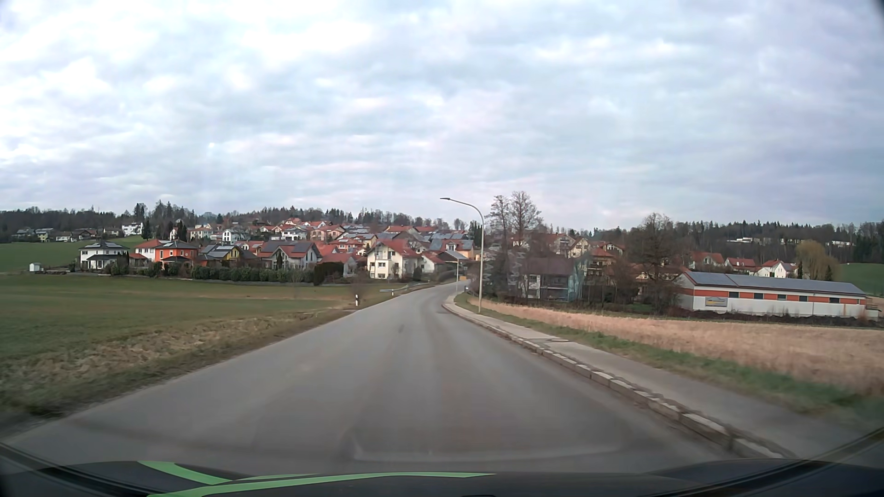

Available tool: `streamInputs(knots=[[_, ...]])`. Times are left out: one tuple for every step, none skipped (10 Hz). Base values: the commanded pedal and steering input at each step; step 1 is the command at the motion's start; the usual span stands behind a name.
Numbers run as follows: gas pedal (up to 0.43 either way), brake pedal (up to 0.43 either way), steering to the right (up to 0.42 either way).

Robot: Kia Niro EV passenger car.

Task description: Follow the waypoints while adhering to traffic rules and regulations

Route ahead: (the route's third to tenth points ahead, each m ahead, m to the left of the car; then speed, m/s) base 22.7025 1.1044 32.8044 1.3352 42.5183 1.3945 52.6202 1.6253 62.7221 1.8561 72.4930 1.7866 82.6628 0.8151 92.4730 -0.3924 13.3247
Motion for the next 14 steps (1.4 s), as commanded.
streamInputs(knots=[[0.028,0.0,-0.012],[0.028,0.0,-0.012],[0.028,0.0,-0.011],[0.028,0.0,-0.01],[0.028,0.0,-0.01],[0.028,0.0,-0.01],[0.028,0.0,-0.009],[0.028,0.0,-0.007],[0.028,0.0,-0.006],[0.028,0.0,-0.005],[0.028,0.0,-0.004],[0.028,0.0,-0.003],[0.028,0.0,-0.002],[0.028,0.0,0.0]])
